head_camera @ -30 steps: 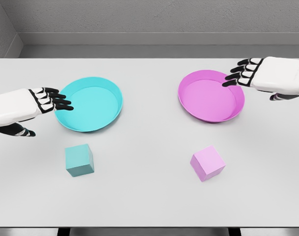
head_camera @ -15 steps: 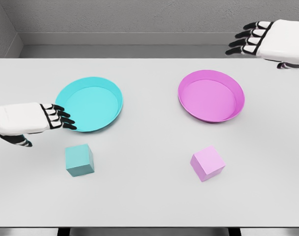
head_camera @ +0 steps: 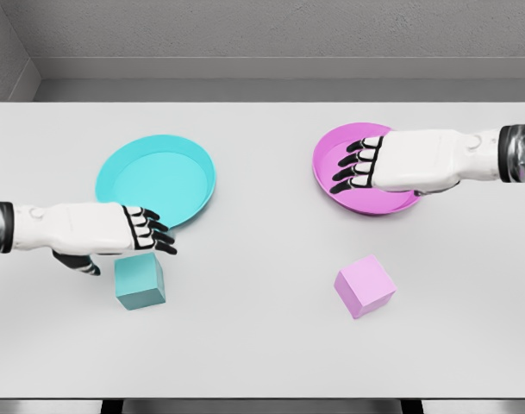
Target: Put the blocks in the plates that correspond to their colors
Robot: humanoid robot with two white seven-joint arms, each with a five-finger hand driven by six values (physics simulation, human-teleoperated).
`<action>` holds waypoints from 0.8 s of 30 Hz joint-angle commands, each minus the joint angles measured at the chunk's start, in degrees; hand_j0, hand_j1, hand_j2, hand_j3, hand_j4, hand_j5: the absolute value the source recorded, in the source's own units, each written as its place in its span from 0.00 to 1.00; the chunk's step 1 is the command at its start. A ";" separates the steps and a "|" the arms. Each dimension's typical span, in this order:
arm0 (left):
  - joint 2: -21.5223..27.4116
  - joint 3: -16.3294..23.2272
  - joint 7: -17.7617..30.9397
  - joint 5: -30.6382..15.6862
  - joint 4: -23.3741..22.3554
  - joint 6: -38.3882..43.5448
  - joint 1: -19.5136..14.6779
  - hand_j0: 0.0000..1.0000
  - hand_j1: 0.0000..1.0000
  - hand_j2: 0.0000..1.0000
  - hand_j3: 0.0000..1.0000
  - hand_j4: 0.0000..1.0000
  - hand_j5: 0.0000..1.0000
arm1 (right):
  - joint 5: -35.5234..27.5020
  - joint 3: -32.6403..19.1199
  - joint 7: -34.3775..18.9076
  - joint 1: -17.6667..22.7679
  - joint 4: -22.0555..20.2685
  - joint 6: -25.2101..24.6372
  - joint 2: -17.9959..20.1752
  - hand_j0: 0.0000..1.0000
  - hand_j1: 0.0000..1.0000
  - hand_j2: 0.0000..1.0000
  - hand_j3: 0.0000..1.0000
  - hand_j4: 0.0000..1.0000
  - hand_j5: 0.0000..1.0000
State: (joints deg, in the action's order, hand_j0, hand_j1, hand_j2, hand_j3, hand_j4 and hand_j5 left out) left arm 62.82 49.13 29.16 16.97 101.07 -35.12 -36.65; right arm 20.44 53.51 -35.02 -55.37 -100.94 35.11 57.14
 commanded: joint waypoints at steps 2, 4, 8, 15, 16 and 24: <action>-0.24 1.76 0.46 -0.09 0.00 0.12 0.09 1.00 1.00 1.00 1.00 1.00 1.00 | -0.58 6.17 0.02 -0.62 -0.04 -0.11 -0.80 1.00 1.00 1.00 1.00 1.00 1.00; -0.33 2.55 0.46 0.00 0.00 0.12 0.09 1.00 1.00 1.00 1.00 1.00 1.00 | -0.58 6.43 0.02 -0.97 -0.04 -0.11 -0.89 1.00 1.00 1.00 1.00 1.00 1.00; -0.76 2.64 1.07 0.96 0.00 0.12 0.09 1.00 1.00 1.00 1.00 1.00 1.00 | -0.58 6.52 0.02 -1.14 -0.04 -0.11 -0.45 1.00 1.00 1.00 1.00 1.00 1.00; -1.64 3.43 1.25 2.37 0.00 0.12 0.09 1.00 1.00 1.00 1.00 1.00 1.00 | -0.58 11.27 0.02 -1.23 -0.04 -0.11 -0.63 1.00 1.00 1.00 1.00 1.00 1.00; -1.91 3.52 1.16 2.55 0.00 0.12 0.09 1.00 1.00 1.00 1.00 1.00 1.00 | -0.58 11.70 0.02 -1.23 -0.04 -0.11 -0.72 1.00 1.00 1.00 1.00 1.00 1.00; -2.08 3.61 1.16 2.55 0.00 0.12 0.09 0.98 0.98 0.98 0.98 0.98 0.98 | -0.58 14.52 0.02 -1.41 -0.13 -0.11 -0.89 1.00 1.00 1.00 1.00 1.00 1.00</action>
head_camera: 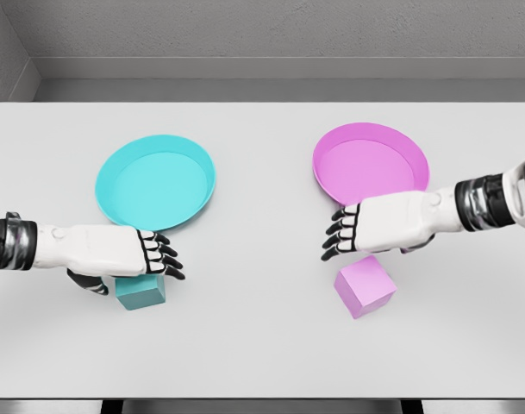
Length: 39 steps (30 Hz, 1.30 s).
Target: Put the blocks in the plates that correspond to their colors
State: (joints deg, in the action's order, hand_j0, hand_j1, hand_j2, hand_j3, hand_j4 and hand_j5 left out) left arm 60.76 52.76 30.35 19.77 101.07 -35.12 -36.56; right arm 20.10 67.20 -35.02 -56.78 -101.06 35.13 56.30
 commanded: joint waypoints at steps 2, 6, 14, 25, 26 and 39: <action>-0.02 0.06 -0.03 -0.26 0.00 0.12 0.00 0.90 0.90 0.90 0.90 0.90 0.90 | -0.23 0.91 0.02 0.00 -0.01 -0.13 -0.48 1.00 1.00 1.00 1.00 1.00 1.00; -0.02 0.15 0.06 -0.26 0.00 0.12 0.00 0.73 0.73 0.73 0.73 0.73 0.73 | -0.23 3.99 0.02 -0.62 -0.10 -0.13 -1.98 1.00 1.00 1.00 1.00 1.00 1.00; -0.02 0.24 0.06 -0.26 0.00 0.12 0.00 0.49 0.49 0.49 0.49 0.49 0.49 | -0.23 7.07 0.02 -0.70 -0.10 -0.13 -1.28 1.00 1.00 1.00 1.00 1.00 1.00; -0.02 -0.03 -0.47 -0.52 0.00 0.12 -2.90 0.35 0.35 0.35 0.35 0.35 0.35 | -0.14 9.62 0.02 -1.14 -0.10 -0.13 -1.10 0.83 0.83 0.83 0.83 0.83 0.83; -0.02 -0.03 -0.55 -0.61 0.00 0.12 -3.43 0.35 0.35 0.35 0.35 0.35 0.35 | -0.14 9.35 0.02 -1.23 -0.10 -0.13 -1.01 0.79 0.79 0.79 0.79 0.79 0.79; -3.54 -2.57 -0.82 -2.28 -8.60 0.12 -11.95 0.35 0.35 0.35 0.35 0.35 0.35 | -3.31 4.08 0.02 -1.23 0.25 -0.13 -1.28 0.63 0.63 0.63 0.63 0.63 0.63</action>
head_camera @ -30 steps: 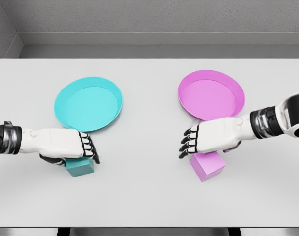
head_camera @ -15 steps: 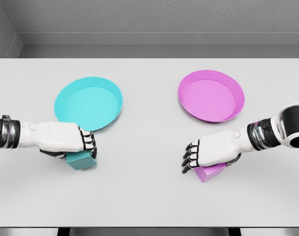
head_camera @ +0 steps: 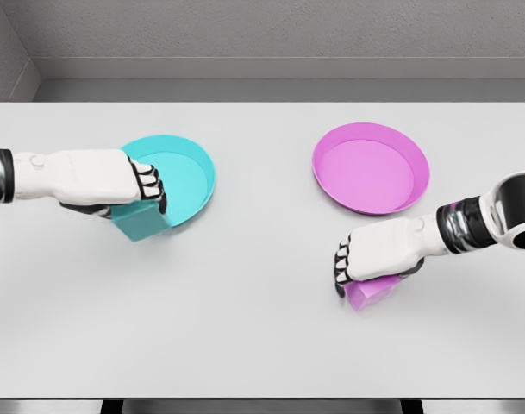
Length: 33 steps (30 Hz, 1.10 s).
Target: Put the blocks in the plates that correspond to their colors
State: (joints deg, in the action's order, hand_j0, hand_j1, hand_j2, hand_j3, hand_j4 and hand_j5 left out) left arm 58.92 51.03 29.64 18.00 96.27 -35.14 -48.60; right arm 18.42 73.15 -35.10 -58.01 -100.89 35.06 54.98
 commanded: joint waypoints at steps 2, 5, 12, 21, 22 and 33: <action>-3.81 -1.64 -0.02 -0.51 -9.16 0.14 -0.97 0.35 0.35 0.35 0.35 0.35 0.35 | -3.12 -4.33 0.10 0.09 0.61 -0.06 0.13 0.63 0.63 0.63 0.63 0.63 0.63; -6.98 -1.64 -0.02 -0.24 -14.36 0.14 -2.02 0.35 0.35 0.35 0.35 0.35 0.35 | -4.79 -7.32 0.10 0.26 2.63 -0.06 -0.04 0.64 0.64 0.64 0.64 0.64 0.64; -9.79 -1.46 0.51 0.28 -14.53 0.14 -2.02 0.37 0.37 0.37 0.37 0.37 0.37 | -9.80 -14.97 0.10 -0.09 10.98 -0.06 -2.50 0.66 0.66 0.66 0.66 0.66 0.66; -13.84 -1.37 0.69 0.37 -21.65 0.14 -2.29 0.76 0.76 0.76 0.76 0.76 0.76 | -11.30 -24.02 0.10 0.09 23.46 -0.06 -5.05 0.71 0.71 0.71 0.71 0.71 0.71; -13.75 -1.37 0.69 0.37 -21.65 0.14 -2.29 0.77 0.77 0.77 0.77 0.77 0.77 | -11.30 -24.29 0.10 0.26 23.72 -0.06 -5.05 0.72 0.72 0.72 0.72 0.72 0.72; -13.57 -1.55 0.60 0.11 -22.09 0.14 -2.37 1.00 1.00 1.00 1.00 1.00 1.00 | -10.07 -26.92 0.10 0.79 34.01 -0.06 -11.82 1.00 1.00 1.00 1.00 1.00 1.00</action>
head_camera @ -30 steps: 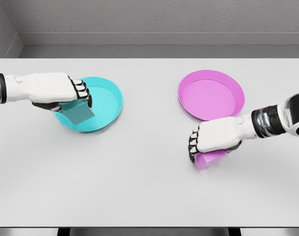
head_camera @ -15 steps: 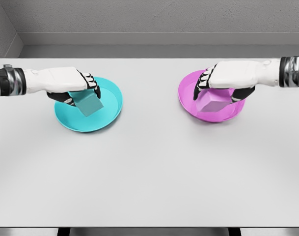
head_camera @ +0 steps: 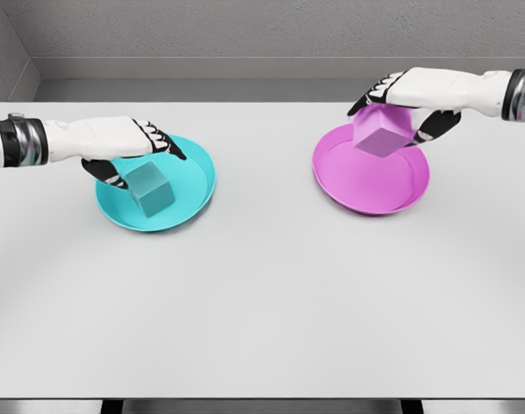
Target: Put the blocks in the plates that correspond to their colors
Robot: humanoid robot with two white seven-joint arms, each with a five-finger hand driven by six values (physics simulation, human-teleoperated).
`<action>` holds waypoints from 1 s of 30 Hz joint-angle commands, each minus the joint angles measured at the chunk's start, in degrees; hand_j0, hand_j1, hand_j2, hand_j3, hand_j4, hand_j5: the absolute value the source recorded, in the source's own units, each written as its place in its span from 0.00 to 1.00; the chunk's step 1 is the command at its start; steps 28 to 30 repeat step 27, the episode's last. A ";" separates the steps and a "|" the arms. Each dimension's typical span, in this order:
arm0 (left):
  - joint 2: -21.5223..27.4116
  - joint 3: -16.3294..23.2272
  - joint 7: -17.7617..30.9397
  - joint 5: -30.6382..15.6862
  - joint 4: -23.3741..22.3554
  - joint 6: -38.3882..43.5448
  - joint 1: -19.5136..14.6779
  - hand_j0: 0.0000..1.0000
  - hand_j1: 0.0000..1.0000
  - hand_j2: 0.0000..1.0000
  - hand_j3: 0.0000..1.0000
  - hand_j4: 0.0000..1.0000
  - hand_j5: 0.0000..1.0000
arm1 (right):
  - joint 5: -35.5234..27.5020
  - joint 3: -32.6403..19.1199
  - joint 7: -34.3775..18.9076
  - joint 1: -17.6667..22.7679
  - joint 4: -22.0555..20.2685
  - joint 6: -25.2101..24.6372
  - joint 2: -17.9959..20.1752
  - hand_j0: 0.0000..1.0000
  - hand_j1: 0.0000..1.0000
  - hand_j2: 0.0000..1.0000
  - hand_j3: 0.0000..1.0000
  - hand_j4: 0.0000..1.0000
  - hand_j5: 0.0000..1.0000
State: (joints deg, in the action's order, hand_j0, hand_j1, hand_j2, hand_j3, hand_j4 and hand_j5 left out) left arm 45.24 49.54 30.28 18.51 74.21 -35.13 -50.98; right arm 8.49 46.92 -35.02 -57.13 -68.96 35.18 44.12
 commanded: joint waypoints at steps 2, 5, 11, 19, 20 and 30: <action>0.11 -0.15 -0.05 -0.40 -0.03 0.13 0.00 1.00 1.00 1.00 1.00 1.00 1.00 | 0.56 -2.01 0.02 0.61 2.69 -0.18 -0.71 1.00 1.00 1.00 1.00 1.00 1.00; 0.46 -0.23 -0.05 -0.58 0.05 0.13 -0.09 1.00 1.00 1.00 1.00 1.00 1.00 | 0.82 -2.62 0.02 1.41 2.69 -0.18 -0.18 1.00 1.00 1.00 1.00 1.00 1.00; 2.66 -1.64 -0.67 -1.71 0.84 0.13 -0.09 1.00 1.00 1.00 1.00 1.00 1.00 | 0.74 -8.33 0.02 3.86 3.65 -0.18 2.98 1.00 1.00 1.00 1.00 1.00 1.00; 18.92 -2.78 -2.07 -16.75 3.04 0.13 4.39 1.00 1.00 1.00 1.00 1.00 1.00 | 0.82 -10.80 0.02 5.19 3.39 -0.18 3.86 1.00 1.00 1.00 1.00 1.00 1.00; 18.83 -2.78 -2.07 -16.75 2.87 0.13 4.48 1.00 1.00 1.00 1.00 1.00 1.00 | 0.91 -10.80 0.02 5.19 3.39 -0.18 3.95 1.00 1.00 1.00 1.00 1.00 1.00; 18.57 -2.69 -2.07 -16.75 2.95 0.13 4.75 1.00 1.00 1.00 1.00 1.00 1.00 | 1.09 -10.80 0.02 5.62 3.30 -0.18 4.04 1.00 1.00 1.00 1.00 1.00 1.00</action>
